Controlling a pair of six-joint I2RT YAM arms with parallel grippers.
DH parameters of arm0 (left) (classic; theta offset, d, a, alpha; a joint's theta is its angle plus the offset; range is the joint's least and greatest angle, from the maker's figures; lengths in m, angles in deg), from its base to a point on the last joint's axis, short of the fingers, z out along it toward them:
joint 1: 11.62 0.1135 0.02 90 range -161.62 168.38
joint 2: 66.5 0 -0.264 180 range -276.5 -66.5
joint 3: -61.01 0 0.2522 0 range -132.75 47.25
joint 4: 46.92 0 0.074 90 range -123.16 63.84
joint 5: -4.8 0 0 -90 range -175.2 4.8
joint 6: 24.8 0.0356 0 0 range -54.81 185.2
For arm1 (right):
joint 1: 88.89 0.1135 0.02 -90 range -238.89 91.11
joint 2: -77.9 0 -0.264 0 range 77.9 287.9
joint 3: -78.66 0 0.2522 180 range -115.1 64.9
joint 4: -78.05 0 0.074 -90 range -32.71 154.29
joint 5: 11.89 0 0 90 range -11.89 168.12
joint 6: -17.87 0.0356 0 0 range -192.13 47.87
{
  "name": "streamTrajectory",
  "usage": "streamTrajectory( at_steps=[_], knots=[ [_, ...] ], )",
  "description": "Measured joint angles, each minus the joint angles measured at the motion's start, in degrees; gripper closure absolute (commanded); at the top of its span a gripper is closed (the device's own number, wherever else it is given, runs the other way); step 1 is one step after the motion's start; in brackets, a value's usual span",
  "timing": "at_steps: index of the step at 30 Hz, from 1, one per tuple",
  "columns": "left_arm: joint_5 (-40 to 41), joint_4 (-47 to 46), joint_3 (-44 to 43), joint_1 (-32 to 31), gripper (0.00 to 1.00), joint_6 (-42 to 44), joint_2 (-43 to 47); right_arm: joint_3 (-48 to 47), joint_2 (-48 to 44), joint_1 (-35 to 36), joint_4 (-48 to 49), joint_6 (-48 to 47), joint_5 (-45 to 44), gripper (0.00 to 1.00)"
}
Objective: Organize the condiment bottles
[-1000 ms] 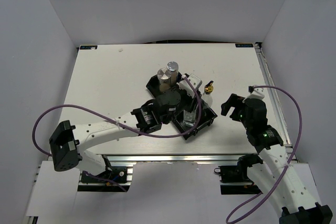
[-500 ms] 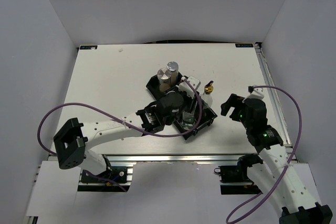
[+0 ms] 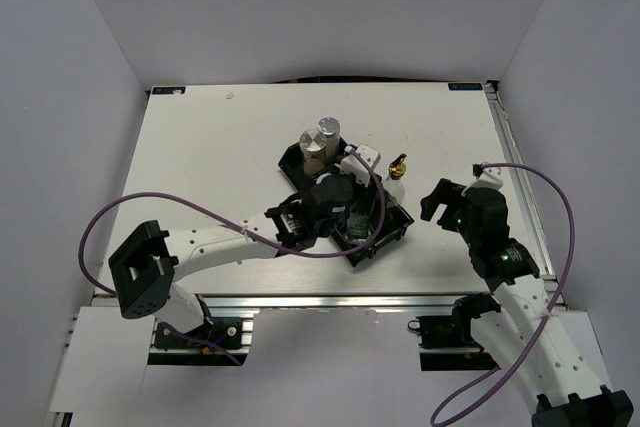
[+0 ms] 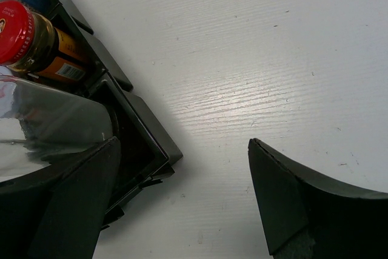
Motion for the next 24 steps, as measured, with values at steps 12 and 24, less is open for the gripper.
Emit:
streamTrajectory(
  at_steps=[12,24],
  knots=[
    [0.6,1.2,-1.3,0.1,0.15,-2.3,-0.3,0.1,0.0,0.0,0.0,-0.2,0.0,0.10],
    [-1.5,11.1,-5.4,0.0,0.02,-4.5,1.7,0.1,1.0,0.0,0.0,-0.4,0.0,0.11]
  ],
)
